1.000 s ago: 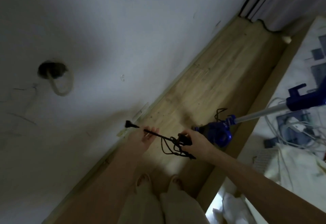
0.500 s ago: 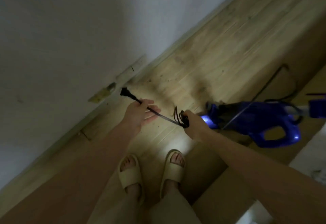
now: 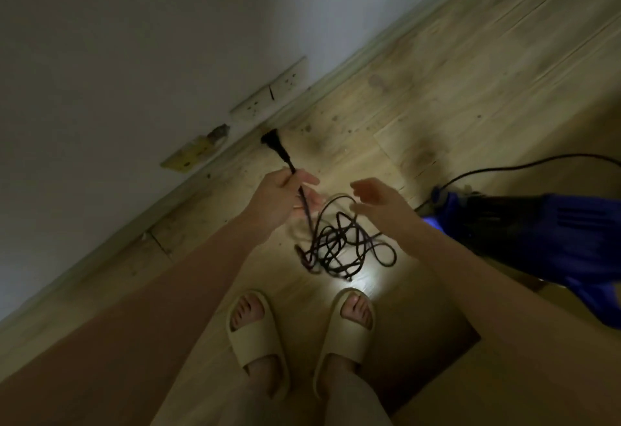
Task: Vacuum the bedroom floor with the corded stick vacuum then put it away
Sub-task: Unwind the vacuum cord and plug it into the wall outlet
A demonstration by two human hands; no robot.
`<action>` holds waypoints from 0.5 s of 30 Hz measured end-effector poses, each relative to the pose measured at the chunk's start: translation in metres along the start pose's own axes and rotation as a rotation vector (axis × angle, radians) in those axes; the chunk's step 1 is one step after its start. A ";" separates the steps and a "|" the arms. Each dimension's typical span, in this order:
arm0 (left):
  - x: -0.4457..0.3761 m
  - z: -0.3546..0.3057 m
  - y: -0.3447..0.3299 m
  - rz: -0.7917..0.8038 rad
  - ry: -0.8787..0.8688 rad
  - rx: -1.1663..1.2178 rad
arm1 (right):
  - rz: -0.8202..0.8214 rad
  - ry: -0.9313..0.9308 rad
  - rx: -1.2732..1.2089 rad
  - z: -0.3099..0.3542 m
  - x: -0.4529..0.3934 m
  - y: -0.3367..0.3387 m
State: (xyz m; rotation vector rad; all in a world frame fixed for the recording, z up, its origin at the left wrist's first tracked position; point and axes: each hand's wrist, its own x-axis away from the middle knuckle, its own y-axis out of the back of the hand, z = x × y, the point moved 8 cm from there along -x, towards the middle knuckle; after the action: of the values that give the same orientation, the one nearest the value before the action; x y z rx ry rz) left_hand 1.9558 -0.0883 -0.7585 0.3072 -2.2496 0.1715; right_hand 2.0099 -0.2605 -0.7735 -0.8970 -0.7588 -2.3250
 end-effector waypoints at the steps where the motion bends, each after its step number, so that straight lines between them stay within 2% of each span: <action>1: -0.001 -0.003 0.004 0.019 -0.032 -0.041 | -0.030 0.034 -0.099 0.020 -0.003 0.000; 4: -0.002 -0.006 0.012 0.093 -0.092 -0.156 | 0.008 0.126 -0.231 0.078 -0.014 -0.016; 7: -0.003 -0.003 0.024 0.099 -0.084 -0.098 | 0.049 0.150 -0.349 0.110 -0.028 -0.042; 11: -0.009 0.000 0.042 0.077 -0.080 -0.023 | 0.070 0.073 -0.562 0.116 -0.041 -0.066; 15: -0.020 0.007 0.054 0.056 -0.091 0.008 | 0.053 0.088 -0.507 0.118 -0.058 -0.080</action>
State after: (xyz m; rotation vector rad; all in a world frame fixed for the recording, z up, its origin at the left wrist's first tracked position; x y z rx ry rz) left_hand 1.9478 -0.0344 -0.7791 0.2609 -2.3495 0.1997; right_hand 2.0454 -0.1107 -0.7665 -0.9947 -0.0995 -2.5327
